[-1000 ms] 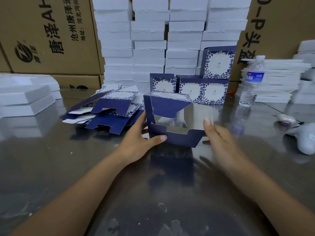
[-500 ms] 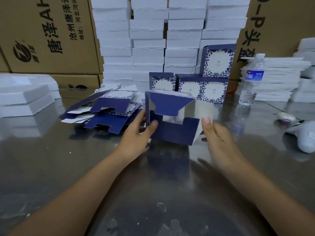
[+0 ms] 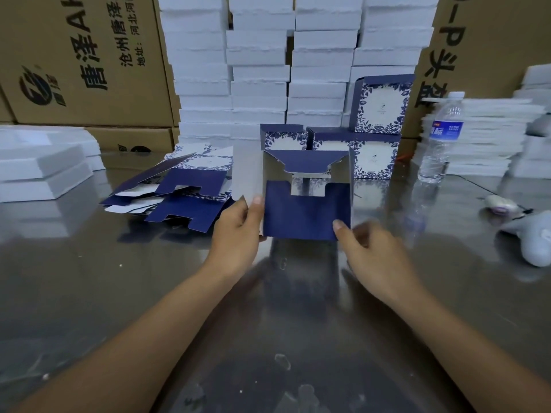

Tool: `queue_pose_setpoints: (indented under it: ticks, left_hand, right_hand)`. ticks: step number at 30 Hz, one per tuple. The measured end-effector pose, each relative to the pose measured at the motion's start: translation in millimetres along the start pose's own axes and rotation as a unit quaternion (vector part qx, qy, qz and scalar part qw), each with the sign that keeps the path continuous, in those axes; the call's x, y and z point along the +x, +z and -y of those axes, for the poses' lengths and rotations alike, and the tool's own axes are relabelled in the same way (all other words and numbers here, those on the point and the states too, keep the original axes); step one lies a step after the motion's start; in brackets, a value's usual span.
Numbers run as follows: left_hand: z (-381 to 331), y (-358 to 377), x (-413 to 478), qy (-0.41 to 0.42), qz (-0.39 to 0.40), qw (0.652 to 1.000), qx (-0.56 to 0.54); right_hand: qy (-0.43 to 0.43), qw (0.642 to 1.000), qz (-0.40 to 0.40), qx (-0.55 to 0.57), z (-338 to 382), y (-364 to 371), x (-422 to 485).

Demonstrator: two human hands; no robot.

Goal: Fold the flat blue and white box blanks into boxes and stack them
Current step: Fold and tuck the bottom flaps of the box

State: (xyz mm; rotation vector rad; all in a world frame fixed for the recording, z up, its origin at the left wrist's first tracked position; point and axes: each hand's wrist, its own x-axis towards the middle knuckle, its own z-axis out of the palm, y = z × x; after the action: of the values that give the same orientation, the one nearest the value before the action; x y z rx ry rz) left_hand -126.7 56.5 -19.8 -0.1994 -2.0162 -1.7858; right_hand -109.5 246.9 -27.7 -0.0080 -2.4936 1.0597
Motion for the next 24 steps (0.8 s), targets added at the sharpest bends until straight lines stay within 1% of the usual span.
queue_pose_setpoints:
  ticks: [1, 2, 4, 6, 8, 10, 12, 15, 16, 17, 18, 19, 20, 21, 22, 24]
  left_hand:
    - [-2.0, 1.4, -1.7, 0.001, -0.004, 1.0, 0.004]
    - [-3.6, 2.5, -2.9, 0.001, -0.006, 1.0, 0.008]
    - [-5.2, 4.5, -5.0, 0.001, -0.006, 1.0, 0.011]
    - [-6.9, 5.7, -6.1, -0.01, 0.001, 1.0, 0.013]
    - [-7.2, 5.3, -6.9, -0.013, 0.007, 1.0, 0.027]
    - [-6.3, 5.0, -6.9, -0.003, 0.019, 0.999, 0.043]
    - [-2.9, 4.6, -6.2, 0.018, 0.029, 0.998, 0.056]
    - [-0.7, 3.6, -6.8, 0.045, 0.038, 0.996, 0.069]
    - [0.8, 4.4, -6.5, 0.037, 0.04, 0.996, 0.077]
    - [0.9, 5.6, -6.5, 0.007, 0.042, 0.995, 0.085]
    - [0.8, 7.2, -6.2, -0.045, 0.048, 0.994, 0.082]
    - [-0.2, 8.6, -6.6, -0.117, 0.063, 0.99, 0.054]
    - [-2.7, 9.8, -7.7, -0.196, 0.088, 0.977, 0.004]
    - [-5.1, 9.8, -9.3, -0.257, 0.119, 0.958, -0.055]
    - [-7.8, 9.0, -11.2, -0.293, 0.147, 0.939, -0.102]
    - [-11.1, 6.8, -11.8, -0.303, 0.176, 0.923, -0.16]
  right_hand:
    - [0.021, 1.0, 0.016, -0.014, 1.4, -1.7, 0.3]
    - [0.039, 0.999, 0.035, -0.002, 2.5, -2.8, 0.8]
    - [0.074, 0.993, 0.058, 0.07, 5.9, -3.2, 1.7]
    - [0.119, 0.978, 0.058, 0.162, 7.8, -2.5, 3.7]
    - [0.184, 0.938, 0.068, 0.287, 10.8, -4.4, 4.8]
    - [0.229, 0.893, 0.095, 0.375, 15.1, -8.0, 3.5]
    - [0.24, 0.876, 0.112, 0.404, 17.3, -8.6, 1.5]
    - [0.243, 0.87, 0.117, 0.414, 18.6, -6.5, -1.1]
    - [0.245, 0.867, 0.118, 0.417, 18.9, -5.9, -1.5]
    - [0.249, 0.865, 0.118, 0.42, 19.0, -5.6, -1.8]
    - [0.25, 0.863, 0.118, 0.422, 18.9, -5.0, -1.8]
    - [0.248, 0.863, 0.118, 0.425, 19.0, -4.1, -1.8]
    - [0.243, 0.863, 0.12, 0.427, 19.2, -3.4, -1.8]
    - [0.236, 0.863, 0.122, 0.43, 19.7, -2.6, -2.0]
    - [0.227, 0.863, 0.126, 0.433, 20.1, -1.6, -2.1]
    - [0.21, 0.863, 0.135, 0.439, 20.5, -0.3, -2.1]
